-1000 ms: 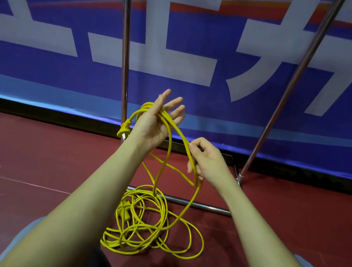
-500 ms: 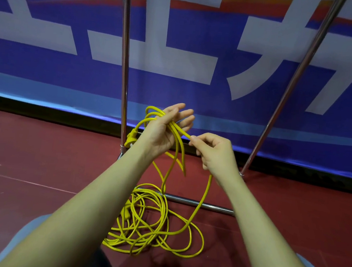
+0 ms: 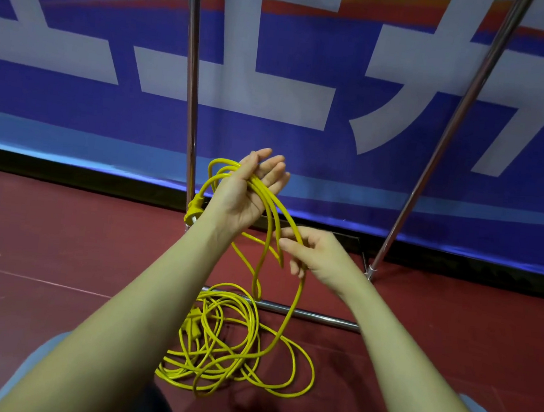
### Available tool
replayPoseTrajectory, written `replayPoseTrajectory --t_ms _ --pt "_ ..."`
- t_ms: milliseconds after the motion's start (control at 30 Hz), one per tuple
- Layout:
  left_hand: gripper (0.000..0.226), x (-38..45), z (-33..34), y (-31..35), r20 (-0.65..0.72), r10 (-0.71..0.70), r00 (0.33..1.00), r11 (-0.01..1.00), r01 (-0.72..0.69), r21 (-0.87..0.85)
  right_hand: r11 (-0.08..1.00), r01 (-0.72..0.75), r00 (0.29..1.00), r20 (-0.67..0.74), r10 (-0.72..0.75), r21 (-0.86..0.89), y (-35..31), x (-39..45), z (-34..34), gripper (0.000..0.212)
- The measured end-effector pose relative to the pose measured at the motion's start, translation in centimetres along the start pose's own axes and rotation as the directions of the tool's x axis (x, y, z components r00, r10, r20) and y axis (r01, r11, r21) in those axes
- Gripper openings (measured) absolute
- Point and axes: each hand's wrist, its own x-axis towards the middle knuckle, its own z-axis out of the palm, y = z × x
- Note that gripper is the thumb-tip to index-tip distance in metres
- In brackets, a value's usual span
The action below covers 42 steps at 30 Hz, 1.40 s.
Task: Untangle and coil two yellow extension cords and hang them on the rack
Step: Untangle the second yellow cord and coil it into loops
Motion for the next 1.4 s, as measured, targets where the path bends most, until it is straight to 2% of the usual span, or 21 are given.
replayPoseTrajectory --t_ms 133,267,367,433,567,667,733,900,1067,1167,1267,1333,1400 --pt "0.024 -0.1 0.2 -0.3 0.008 0.031 0.999 0.999 -0.031 -0.029 0.999 0.031 0.999 0.013 -0.031 -0.019 -0.3 0.0 0.7 0.01" --pt "0.024 0.2 0.0 -0.1 0.007 0.055 0.998 0.998 -0.055 -0.015 0.999 0.047 0.998 -0.048 -0.046 0.017 -0.6 0.1 1.1 0.013" --pt "0.026 0.4 -0.3 0.1 -0.021 0.067 0.998 0.996 -0.066 0.065 1.0 0.012 0.999 0.049 -0.012 0.008 -0.5 0.1 0.7 0.006" --pt "0.028 0.5 -0.2 0.0 -0.039 0.052 0.998 0.997 -0.05 0.05 0.999 -0.034 0.995 0.098 0.035 -0.011 -0.2 0.1 0.5 0.008" --pt "0.028 0.9 -0.3 0.4 -0.062 0.051 0.997 0.999 -0.051 0.002 0.998 -0.049 0.999 -0.003 0.048 -0.046 0.4 -0.1 0.1 0.007" --pt "0.027 1.0 -0.7 0.7 -0.081 0.054 0.995 0.998 -0.05 0.045 0.994 0.057 0.992 -0.121 -0.046 0.089 0.5 -0.2 -0.3 0.012" --pt "0.026 0.7 -1.0 0.5 -0.084 0.051 0.995 0.994 -0.042 0.106 0.974 0.082 0.985 -0.167 -0.046 0.21 0.2 -0.2 -0.5 0.018" --pt "0.028 0.2 -0.4 0.1 -0.068 -0.003 0.998 1.0 0.004 0.027 0.983 0.055 0.992 -0.121 -0.034 0.174 -0.3 0.0 0.3 0.02" --pt "0.036 -0.4 0.2 -0.3 -0.071 -0.076 0.995 0.997 0.075 -0.016 0.986 0.063 0.99 -0.133 -0.042 0.152 -0.8 -0.2 -0.1 0.02" --pt "0.037 -0.2 0.6 0.0 -0.074 -0.066 0.995 0.994 0.059 -0.093 0.975 -0.025 0.999 -0.013 0.029 0.223 -0.5 -0.6 -0.6 0.023" --pt "0.036 0.3 0.6 0.7 -0.083 -0.024 0.996 0.989 0.011 -0.145 0.968 -0.167 0.982 0.123 0.145 0.189 0.7 -1.0 -1.0 0.03" --pt "0.035 0.5 0.2 1.1 -0.058 -0.017 0.998 0.992 0.009 -0.125 0.952 -0.247 0.963 0.151 0.222 0.18 1.9 -1.2 -1.5 0.03" --pt "0.035 0.7 -0.4 1.2 -0.007 -0.027 1.0 0.998 0.026 -0.061 0.935 -0.282 0.958 0.106 0.265 0.214 2.5 -1.2 -1.9 0.023"
